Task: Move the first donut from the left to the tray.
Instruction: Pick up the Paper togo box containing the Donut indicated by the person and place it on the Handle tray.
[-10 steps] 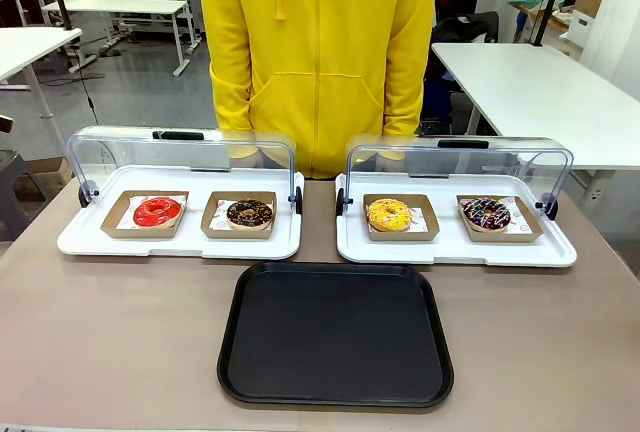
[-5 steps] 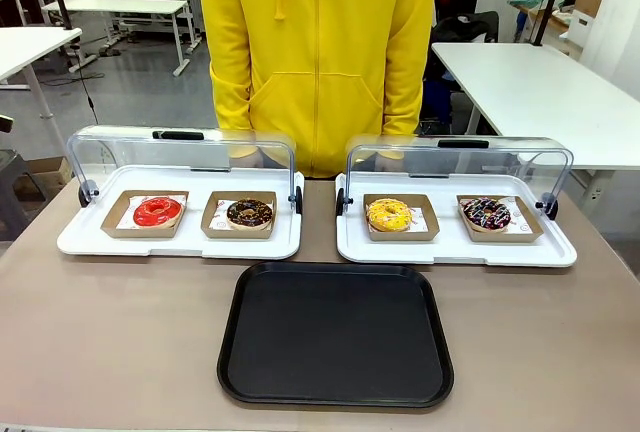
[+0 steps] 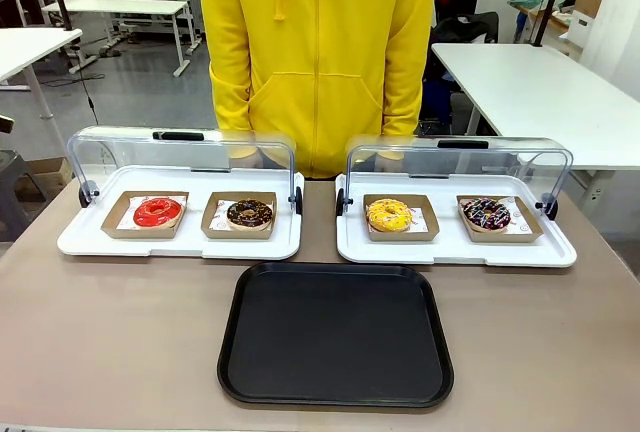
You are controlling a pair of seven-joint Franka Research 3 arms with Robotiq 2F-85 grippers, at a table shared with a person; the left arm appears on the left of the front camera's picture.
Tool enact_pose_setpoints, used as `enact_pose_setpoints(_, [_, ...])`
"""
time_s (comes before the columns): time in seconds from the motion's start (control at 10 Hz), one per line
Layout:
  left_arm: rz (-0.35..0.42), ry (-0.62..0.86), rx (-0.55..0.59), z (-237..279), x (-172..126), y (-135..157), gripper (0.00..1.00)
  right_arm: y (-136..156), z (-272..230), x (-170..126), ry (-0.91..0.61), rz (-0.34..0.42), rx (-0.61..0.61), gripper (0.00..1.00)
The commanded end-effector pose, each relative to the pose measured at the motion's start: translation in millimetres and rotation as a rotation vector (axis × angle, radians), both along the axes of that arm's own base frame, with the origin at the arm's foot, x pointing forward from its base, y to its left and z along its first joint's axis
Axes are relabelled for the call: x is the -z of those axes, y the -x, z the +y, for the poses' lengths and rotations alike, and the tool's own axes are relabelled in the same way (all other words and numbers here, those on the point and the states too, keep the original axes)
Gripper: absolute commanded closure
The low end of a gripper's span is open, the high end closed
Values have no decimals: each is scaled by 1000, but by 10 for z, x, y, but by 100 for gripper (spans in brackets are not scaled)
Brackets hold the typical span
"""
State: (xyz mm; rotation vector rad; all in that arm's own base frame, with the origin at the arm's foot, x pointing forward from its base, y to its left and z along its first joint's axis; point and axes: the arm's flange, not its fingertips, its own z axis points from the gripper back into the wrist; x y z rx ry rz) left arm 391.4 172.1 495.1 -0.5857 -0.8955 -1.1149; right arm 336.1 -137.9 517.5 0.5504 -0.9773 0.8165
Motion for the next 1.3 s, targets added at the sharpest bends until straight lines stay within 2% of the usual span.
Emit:
enact_pose_setpoints(0.0, [-11,2,8,0,-13,9,0,-37,0,-8,-12,-33,-9,0])
enact_pose_setpoints(1.2, [-11,2,8,0,-13,9,0,-37,0,-8,-12,-33,-9,0])
